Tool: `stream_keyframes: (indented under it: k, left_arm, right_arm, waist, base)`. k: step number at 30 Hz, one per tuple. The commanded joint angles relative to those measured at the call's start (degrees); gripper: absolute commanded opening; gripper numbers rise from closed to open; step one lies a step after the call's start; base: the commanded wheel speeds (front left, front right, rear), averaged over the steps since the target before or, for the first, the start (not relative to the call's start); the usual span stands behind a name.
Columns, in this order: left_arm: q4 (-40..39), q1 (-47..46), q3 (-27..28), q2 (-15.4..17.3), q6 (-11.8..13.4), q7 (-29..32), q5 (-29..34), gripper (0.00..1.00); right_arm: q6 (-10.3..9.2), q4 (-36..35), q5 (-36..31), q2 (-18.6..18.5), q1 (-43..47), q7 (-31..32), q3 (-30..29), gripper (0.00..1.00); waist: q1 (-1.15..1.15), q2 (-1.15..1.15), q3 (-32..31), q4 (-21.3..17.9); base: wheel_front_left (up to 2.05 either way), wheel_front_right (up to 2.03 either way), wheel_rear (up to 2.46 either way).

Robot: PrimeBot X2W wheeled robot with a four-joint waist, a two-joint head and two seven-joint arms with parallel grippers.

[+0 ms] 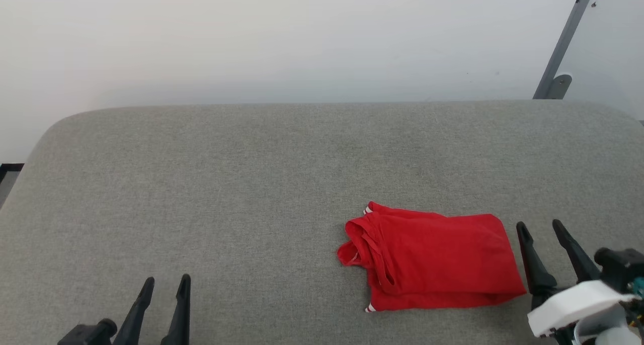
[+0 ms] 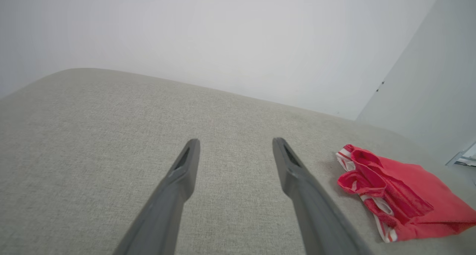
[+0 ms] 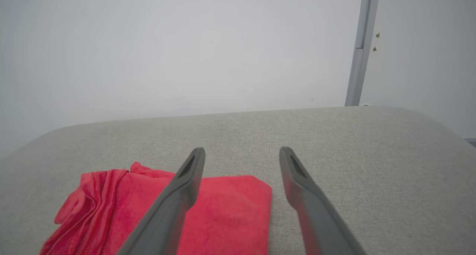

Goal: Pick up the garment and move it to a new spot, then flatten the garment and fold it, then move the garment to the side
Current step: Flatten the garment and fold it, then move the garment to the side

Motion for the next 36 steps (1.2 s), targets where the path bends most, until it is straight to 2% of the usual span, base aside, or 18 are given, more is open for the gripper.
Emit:
stream_keyframes:
  k: [1, 10, 17, 22, 31, 36]
  left_arm:
    - [-0.88, 1.20, 0.67, -0.27, 0.15, -0.27, 0.37, 1.00]
    - [-4.49, 5.31, 1.79, -1.08, 0.15, -0.27, 1.75, 1.00]
    - [-8.04, 8.63, 4.55, -3.05, 0.15, -0.27, 3.43, 1.00]
    - [-8.48, 8.38, 4.41, -2.82, 0.15, -0.27, 3.51, 1.00]
    - [-8.09, 6.53, 3.32, -2.28, 0.15, -0.27, 3.16, 1.00]
    - [-7.63, 4.45, 1.86, -1.74, 0.15, -0.27, 2.39, 1.00]
  right_arm:
    - [0.00, -2.04, -1.25, 0.68, 1.58, -0.25, -1.22, 1.00]
    - [0.00, -8.65, -5.14, 2.73, 8.49, -0.28, -5.33, 1.00]
    - [0.00, -13.45, -6.71, 5.04, 13.90, 0.96, -8.90, 1.00]
    - [0.00, -15.90, -7.57, 6.49, 15.20, 2.24, -10.23, 1.00]
    - [0.00, -16.90, -8.68, 6.16, 13.99, 4.98, -10.46, 1.00]
    - [0.00, -15.21, -9.85, 3.54, 8.96, 13.40, -8.81, 1.00]
  waist:
    - [0.00, 0.00, 0.00, 0.06]
    - [0.00, 0.00, 0.46, 0.12]
    - [0.00, 0.00, 0.96, 0.59]
    - [0.00, 0.00, 1.34, 0.75]
    - [0.00, 0.00, 2.05, 0.93]
    - [0.00, 0.00, 4.85, 0.82]
  base:
    - [0.00, 0.00, 0.00]
    - [0.00, 0.00, 0.00]
    - [0.00, 0.00, 0.00]
    - [0.00, 0.00, 0.00]
    - [0.00, 0.00, 0.00]
    - [0.00, 0.00, 0.00]
